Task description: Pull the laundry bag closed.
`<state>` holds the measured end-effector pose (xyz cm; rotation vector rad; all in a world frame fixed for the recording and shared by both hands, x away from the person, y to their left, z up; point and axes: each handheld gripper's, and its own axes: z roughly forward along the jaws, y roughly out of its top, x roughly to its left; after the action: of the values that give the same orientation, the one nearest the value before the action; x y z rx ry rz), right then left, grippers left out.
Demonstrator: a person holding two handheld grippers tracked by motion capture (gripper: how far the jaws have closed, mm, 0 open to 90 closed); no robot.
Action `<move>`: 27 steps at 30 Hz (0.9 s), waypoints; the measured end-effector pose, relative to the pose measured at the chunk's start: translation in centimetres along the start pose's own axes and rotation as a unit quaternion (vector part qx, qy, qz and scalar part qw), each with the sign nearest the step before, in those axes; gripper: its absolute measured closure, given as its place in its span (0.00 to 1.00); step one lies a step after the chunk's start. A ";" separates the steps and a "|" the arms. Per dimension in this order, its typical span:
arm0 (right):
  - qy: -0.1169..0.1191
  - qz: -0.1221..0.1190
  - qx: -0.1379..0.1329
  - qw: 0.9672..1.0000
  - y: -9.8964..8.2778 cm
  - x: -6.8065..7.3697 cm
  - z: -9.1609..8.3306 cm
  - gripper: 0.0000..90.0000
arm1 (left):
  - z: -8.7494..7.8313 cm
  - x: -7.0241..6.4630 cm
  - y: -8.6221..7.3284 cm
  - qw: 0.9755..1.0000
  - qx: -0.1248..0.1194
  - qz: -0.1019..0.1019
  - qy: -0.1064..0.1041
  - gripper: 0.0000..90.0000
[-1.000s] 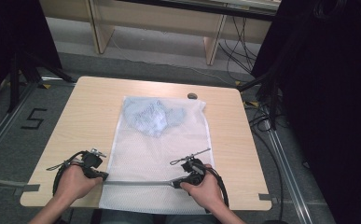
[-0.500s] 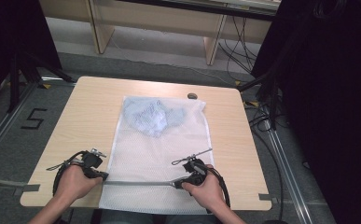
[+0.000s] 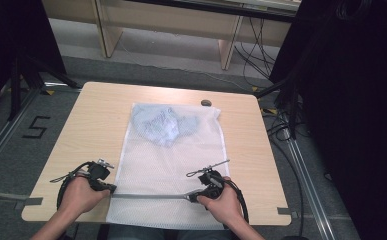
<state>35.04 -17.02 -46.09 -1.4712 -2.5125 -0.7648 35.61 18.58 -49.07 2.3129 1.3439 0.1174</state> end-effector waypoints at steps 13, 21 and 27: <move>-0.002 0.004 0.001 1.000 -0.3 -0.7 -0.4 0.97 | 0.0 0.1 0.0 1.000 -0.003 0.004 0.003 1.00; -0.001 0.009 -0.001 1.000 -0.6 -1.0 -0.6 0.97 | 0.0 0.1 0.0 1.000 -0.003 0.003 0.003 1.00; -0.003 0.009 -0.003 1.000 -0.6 -1.2 -0.7 0.97 | 0.0 0.0 0.0 1.000 0.000 -0.001 -0.001 1.00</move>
<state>34.99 -18.53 -46.11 -1.4996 -2.4999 -0.7678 35.60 18.60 -49.08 2.3113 1.3442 0.1155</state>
